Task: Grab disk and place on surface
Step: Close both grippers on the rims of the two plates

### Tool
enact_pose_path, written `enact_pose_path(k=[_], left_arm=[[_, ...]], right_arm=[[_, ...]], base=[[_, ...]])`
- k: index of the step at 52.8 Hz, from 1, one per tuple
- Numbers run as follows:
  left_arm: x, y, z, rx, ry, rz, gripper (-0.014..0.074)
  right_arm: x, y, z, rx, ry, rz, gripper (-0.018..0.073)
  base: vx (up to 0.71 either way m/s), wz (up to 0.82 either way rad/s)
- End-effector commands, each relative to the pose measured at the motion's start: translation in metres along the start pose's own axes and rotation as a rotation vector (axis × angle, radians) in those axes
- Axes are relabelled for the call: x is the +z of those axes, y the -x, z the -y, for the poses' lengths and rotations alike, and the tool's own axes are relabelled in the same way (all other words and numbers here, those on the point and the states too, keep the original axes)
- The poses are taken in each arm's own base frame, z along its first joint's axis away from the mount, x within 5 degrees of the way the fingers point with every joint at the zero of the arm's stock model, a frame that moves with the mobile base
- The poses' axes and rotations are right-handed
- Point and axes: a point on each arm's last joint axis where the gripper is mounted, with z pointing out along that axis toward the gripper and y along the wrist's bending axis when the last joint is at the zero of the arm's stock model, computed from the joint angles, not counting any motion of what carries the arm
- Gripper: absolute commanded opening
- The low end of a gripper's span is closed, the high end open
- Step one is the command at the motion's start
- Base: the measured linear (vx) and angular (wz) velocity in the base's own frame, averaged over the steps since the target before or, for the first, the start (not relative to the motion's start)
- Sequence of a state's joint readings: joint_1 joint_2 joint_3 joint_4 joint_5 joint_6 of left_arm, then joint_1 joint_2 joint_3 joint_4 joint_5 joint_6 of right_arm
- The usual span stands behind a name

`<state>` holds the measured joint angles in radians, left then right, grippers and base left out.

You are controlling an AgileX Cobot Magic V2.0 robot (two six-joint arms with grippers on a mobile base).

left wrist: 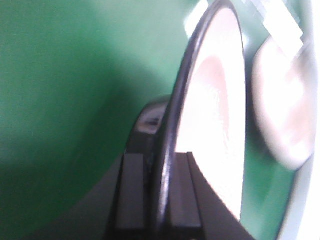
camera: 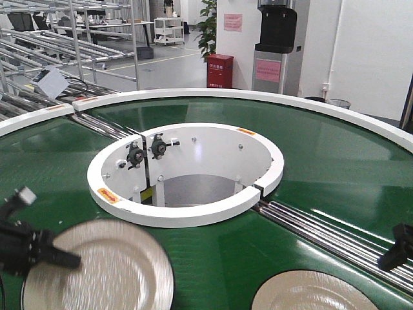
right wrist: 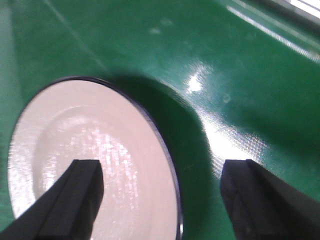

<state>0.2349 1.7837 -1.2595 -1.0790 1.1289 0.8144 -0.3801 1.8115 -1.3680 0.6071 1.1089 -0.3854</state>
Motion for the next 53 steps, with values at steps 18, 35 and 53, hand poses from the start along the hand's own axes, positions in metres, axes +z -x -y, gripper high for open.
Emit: enact_pose_path(k=[18, 35, 53], left_arm=[[-0.05, 0.026, 0.048, -0.044, -0.235, 0.303, -0.001], [-0.05, 0.026, 0.048, -0.048, -0.231, 0.306, -0.001], [-0.05, 0.025, 0.049, -0.072, -0.245, 0.293, -0.001]], right_arm=[[0.067, 0.005, -0.016, -0.093, 0.08, -0.135, 0.0539], [0.111, -0.007, -0.043, -0.153, 0.1, -0.248, 0.0243], [0.056, 0.0, -0.064, -0.094, 0.22, -0.112, -0.0013]], base=[[0.0, 0.0], [0.0, 0.0], [0.0, 0.0]])
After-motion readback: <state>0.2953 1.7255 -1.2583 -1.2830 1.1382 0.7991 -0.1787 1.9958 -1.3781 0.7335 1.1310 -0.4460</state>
